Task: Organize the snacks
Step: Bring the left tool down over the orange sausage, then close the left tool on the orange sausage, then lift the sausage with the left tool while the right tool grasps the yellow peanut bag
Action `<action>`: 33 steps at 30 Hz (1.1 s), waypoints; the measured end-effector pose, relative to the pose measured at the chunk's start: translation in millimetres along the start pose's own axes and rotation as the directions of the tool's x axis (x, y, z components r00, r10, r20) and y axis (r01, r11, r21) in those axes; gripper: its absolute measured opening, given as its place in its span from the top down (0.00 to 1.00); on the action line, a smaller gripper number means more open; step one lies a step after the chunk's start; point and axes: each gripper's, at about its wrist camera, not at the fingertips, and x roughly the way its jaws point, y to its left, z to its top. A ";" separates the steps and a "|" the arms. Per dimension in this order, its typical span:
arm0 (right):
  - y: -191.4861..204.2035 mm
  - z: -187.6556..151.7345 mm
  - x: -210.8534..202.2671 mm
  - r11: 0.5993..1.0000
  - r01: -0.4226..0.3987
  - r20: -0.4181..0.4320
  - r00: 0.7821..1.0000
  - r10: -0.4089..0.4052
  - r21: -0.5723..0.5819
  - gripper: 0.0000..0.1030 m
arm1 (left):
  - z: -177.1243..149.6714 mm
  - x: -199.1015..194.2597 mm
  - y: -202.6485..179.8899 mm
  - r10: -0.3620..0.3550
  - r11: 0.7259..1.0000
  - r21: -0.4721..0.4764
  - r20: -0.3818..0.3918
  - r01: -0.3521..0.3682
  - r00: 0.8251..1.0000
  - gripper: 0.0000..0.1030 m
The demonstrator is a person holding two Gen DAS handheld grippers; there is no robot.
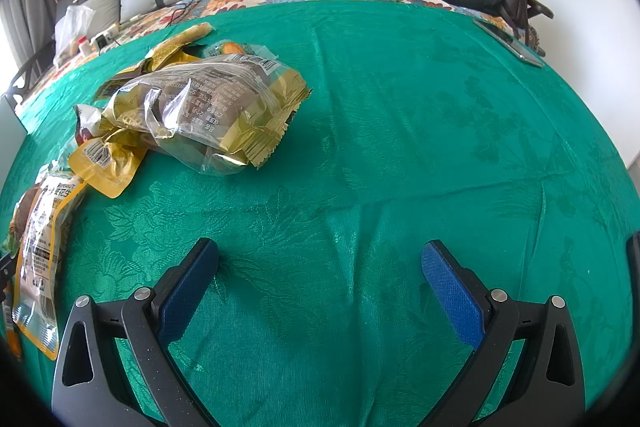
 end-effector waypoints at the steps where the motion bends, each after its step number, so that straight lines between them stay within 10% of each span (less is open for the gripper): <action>1: 0.6 0.0 0.0 1.000 0.000 0.000 1.000 0.000 0.000 0.00 | 0.1 0.1 -0.3 0.001 1.000 0.000 0.000 -0.001 1.000 0.00; 9: 0.8 0.0 0.0 1.000 0.000 0.000 1.000 0.000 0.000 0.00 | -26.7 -27.9 7.9 -0.118 0.987 0.096 -0.104 0.128 0.987 0.00; 13: 0.7 0.0 0.0 1.000 0.000 0.000 1.000 0.000 0.000 0.00 | -30.6 -43.2 21.5 -0.232 0.972 -0.057 -0.106 0.227 0.967 0.01; 16: 0.7 -0.1 0.1 1.000 0.000 0.000 1.000 0.000 0.000 0.00 | -25.8 -34.6 8.9 -0.188 0.981 -0.060 -0.122 0.182 0.975 0.03; 19: 1.2 -0.1 0.1 1.000 0.000 0.000 1.000 0.000 0.000 0.00 | -28.5 -30.7 -14.8 -0.028 0.997 0.071 -0.101 0.035 0.995 0.16; 23: 0.6 -0.2 0.1 1.000 0.000 0.000 1.000 0.000 0.000 0.00 | -35.0 -45.5 -13.3 -0.070 0.994 0.074 -0.106 0.078 0.992 0.85; 33: 4.5 8.9 4.0 1.000 0.003 -0.058 0.998 -0.003 -0.012 0.02 | -71.8 -75.5 16.4 -0.204 0.978 0.010 -0.194 0.210 0.960 0.85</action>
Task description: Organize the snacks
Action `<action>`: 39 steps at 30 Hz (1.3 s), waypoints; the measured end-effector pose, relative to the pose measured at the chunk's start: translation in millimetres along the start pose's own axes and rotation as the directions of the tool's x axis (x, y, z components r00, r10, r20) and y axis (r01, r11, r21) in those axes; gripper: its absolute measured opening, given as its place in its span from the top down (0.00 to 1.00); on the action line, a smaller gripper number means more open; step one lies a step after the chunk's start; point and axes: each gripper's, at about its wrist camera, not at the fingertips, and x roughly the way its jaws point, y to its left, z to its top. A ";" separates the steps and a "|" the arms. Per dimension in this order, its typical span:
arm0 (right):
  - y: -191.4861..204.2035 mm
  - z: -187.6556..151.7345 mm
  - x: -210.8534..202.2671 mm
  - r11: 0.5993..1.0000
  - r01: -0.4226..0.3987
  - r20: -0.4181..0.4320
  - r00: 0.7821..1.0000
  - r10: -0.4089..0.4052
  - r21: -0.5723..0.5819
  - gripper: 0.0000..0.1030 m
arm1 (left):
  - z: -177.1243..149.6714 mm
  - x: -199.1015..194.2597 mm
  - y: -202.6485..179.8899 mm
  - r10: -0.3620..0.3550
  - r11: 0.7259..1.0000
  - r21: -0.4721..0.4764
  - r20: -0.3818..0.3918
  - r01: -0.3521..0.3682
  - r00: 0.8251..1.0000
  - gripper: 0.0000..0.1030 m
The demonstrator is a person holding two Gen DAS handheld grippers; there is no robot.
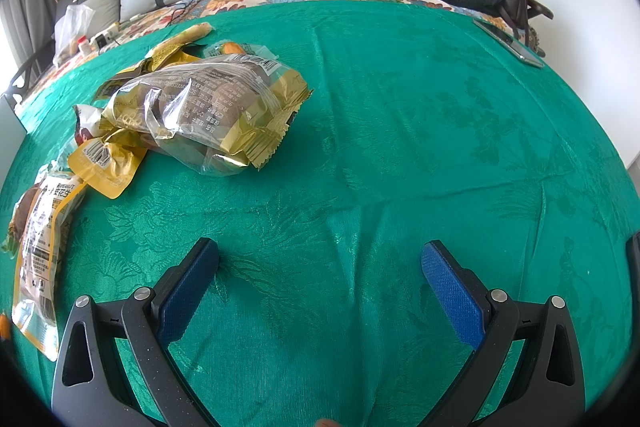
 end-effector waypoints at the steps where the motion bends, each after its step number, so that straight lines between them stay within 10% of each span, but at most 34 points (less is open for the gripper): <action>1: 3.1 4.4 -1.7 1.000 -0.016 -0.071 0.997 0.016 0.007 0.04 | -1.8 -1.2 3.7 -0.014 1.000 -0.017 0.002 0.014 1.000 0.85; 6: 63.9 7.8 -50.5 0.942 -0.335 -0.227 0.916 0.332 0.023 0.04 | -3.1 -1.7 10.0 -0.044 0.997 -0.060 0.021 0.045 0.999 0.85; 9: 115.2 16.4 -37.7 0.946 -0.324 -0.300 0.901 0.314 0.017 0.04 | -4.4 -2.5 12.3 -0.055 0.993 -0.099 0.024 0.057 0.998 0.85; 15: 184.9 5.6 -1.7 0.962 -0.195 -0.323 0.938 0.126 -0.190 0.04 | -14.9 -8.0 20.2 -0.093 0.987 -0.130 0.029 0.096 0.995 0.85; 19: 165.7 -0.5 -22.9 0.937 -0.261 -0.285 0.939 0.190 -0.233 0.42 | -23.0 -12.1 15.9 -0.102 0.992 -0.078 0.024 0.104 0.994 0.85; 22: 125.5 -9.5 -31.7 0.934 -0.316 -0.332 0.910 0.249 -0.164 0.43 | -30.2 -16.4 11.4 -0.141 0.988 -0.058 0.024 0.142 0.990 0.85; 27: 42.3 -35.6 -55.5 0.805 -0.560 -0.305 0.745 0.593 0.197 0.43 | -37.1 -38.2 4.3 -0.313 0.945 -0.073 0.093 0.319 0.945 0.85; 30: 18.1 -55.8 -69.5 0.727 -0.616 -0.248 0.686 0.684 0.303 0.42 | -36.5 -50.7 1.5 -0.363 0.923 -0.090 0.124 0.375 0.924 0.85; 32: 12.3 -66.4 -77.8 0.728 -0.622 -0.230 0.693 0.684 0.289 0.42 | -33.6 -57.3 2.9 -0.376 0.913 -0.116 0.134 0.391 0.917 0.85; 36: 42.2 -69.3 -92.4 0.823 -0.561 -0.265 0.784 0.561 0.083 0.42 | -29.2 -78.8 11.8 -0.370 0.905 -0.162 0.154 0.393 0.916 0.85; 39: 61.9 -66.1 -97.1 0.817 -0.574 -0.284 0.776 0.563 0.049 0.42 | -21.7 -109.2 29.4 -0.356 0.901 -0.190 0.192 0.390 0.915 0.85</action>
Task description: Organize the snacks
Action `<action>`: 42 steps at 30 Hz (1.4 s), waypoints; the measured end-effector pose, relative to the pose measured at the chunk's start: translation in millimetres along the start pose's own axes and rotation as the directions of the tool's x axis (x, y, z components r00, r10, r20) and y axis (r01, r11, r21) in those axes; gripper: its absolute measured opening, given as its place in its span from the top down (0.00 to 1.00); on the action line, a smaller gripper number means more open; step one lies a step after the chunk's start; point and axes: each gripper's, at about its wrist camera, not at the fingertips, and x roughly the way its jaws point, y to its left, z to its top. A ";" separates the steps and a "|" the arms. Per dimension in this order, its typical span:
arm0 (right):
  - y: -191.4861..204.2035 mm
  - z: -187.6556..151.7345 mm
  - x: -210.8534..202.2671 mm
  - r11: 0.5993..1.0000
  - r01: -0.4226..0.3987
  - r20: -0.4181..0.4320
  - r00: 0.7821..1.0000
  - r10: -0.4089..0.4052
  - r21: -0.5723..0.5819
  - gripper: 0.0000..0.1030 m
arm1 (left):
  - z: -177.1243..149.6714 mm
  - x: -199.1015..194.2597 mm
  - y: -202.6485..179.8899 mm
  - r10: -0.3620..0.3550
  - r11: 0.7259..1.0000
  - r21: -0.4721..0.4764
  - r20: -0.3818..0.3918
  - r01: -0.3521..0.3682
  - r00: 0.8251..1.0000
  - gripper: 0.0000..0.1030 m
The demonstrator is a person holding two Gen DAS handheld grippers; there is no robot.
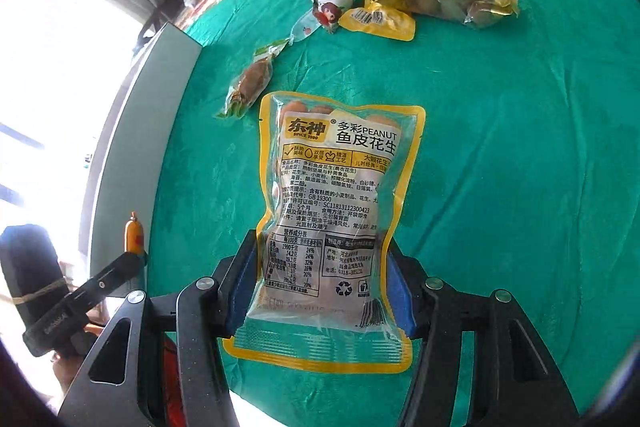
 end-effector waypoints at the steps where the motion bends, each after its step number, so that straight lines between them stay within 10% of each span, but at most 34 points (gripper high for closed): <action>1: 9.6 3.1 -1.7 1.000 -0.015 -0.007 1.000 0.015 -0.017 0.42 | 6.7 -13.5 2.6 0.003 1.000 -0.007 0.020 -0.002 1.000 0.85; 7: 145.3 33.8 0.4 0.960 -0.217 -0.058 0.976 0.210 -0.175 0.42 | 56.9 -99.1 52.6 0.176 0.984 -0.066 0.145 -0.168 0.974 0.85; 15: 336.2 67.8 42.8 0.861 -0.385 -0.102 0.922 0.373 -0.333 0.27 | 88.8 -137.4 159.8 0.551 0.830 -0.166 0.103 -0.532 0.828 0.83; 18: 351.9 80.3 68.4 0.887 -0.351 -0.104 0.936 0.335 -0.299 0.19 | 78.2 -137.5 192.5 0.619 0.776 -0.211 0.068 -0.595 0.783 0.41; 20: 337.7 84.3 65.9 0.905 -0.356 -0.077 0.934 0.348 -0.235 0.19 | 69.9 -140.1 200.2 0.663 0.737 -0.240 0.078 -0.632 0.744 0.29; 24: 294.6 85.5 42.7 0.916 -0.318 -0.020 0.946 0.323 -0.244 0.18 | 59.0 -136.9 186.6 0.654 0.752 -0.223 0.131 -0.621 0.745 0.29; 29: 204.2 57.7 39.3 0.897 0.073 0.114 0.993 -0.026 -0.435 0.18 | 76.7 -88.6 114.6 0.602 0.785 -0.022 0.260 -0.619 0.755 0.28; 32: 114.3 32.4 43.8 0.839 0.338 0.193 0.940 -0.281 -0.426 0.18 | 85.9 -39.7 78.9 0.621 0.723 0.125 0.315 -0.680 0.718 0.28; 34: 54.0 17.8 36.1 0.809 0.456 0.220 0.890 -0.400 -0.370 0.18 | 93.7 -2.7 72.5 0.674 0.680 0.195 0.211 -0.706 0.708 0.28; 42: -72.4 -3.5 -19.0 0.773 0.622 0.311 0.765 -0.564 -0.129 0.18 | 70.3 14.7 53.2 0.644 0.706 0.258 0.153 -0.659 0.750 0.28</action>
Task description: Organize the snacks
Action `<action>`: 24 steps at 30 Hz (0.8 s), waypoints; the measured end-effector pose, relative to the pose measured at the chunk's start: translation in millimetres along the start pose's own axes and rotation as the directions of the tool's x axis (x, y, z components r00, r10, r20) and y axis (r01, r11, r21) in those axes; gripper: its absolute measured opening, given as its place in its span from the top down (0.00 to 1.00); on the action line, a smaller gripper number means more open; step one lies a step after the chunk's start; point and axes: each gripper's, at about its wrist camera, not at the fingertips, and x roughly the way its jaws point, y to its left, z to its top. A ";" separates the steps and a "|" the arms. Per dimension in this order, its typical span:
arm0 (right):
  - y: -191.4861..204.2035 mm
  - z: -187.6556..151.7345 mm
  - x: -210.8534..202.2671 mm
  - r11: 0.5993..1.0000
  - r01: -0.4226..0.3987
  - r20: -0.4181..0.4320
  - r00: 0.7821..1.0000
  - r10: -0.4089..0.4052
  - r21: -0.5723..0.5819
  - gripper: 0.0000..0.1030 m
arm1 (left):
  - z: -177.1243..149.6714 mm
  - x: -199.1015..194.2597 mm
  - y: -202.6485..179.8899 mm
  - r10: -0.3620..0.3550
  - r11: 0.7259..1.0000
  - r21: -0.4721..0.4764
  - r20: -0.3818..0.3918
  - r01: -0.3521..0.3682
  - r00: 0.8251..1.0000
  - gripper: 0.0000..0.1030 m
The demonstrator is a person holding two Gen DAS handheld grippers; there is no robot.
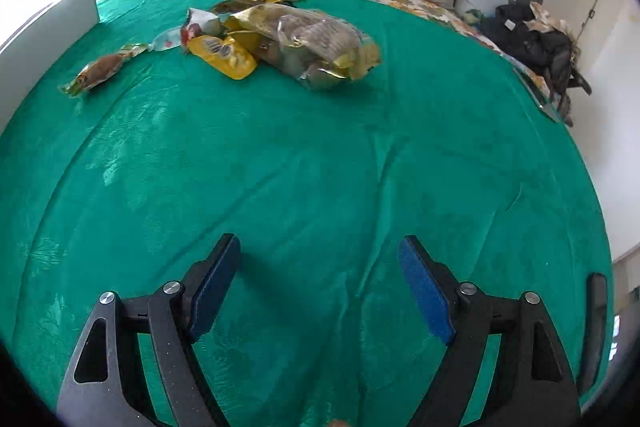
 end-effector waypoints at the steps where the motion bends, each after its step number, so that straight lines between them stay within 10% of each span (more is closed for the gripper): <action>1: -7.1 -0.2 2.7 1.000 0.009 0.009 1.000 -0.009 0.027 0.18 | -4.0 -0.3 0.0 -0.003 1.000 -0.004 -0.010 0.003 1.000 0.28; 12: -28.6 8.4 21.4 0.990 -0.027 0.039 0.999 0.022 0.139 0.12 | -20.7 -12.2 -22.9 0.099 0.987 0.124 0.033 -0.103 0.995 0.28; 18: -34.4 4.2 23.6 0.983 -0.051 0.025 0.999 0.047 0.176 0.06 | -16.8 -60.1 -60.7 0.240 0.938 0.181 0.273 -0.294 0.932 0.15; 24: -34.9 3.7 24.8 0.982 -0.050 0.023 0.999 0.047 0.181 0.05 | -9.1 -89.2 -111.3 0.069 0.975 0.180 0.319 -0.132 0.945 0.00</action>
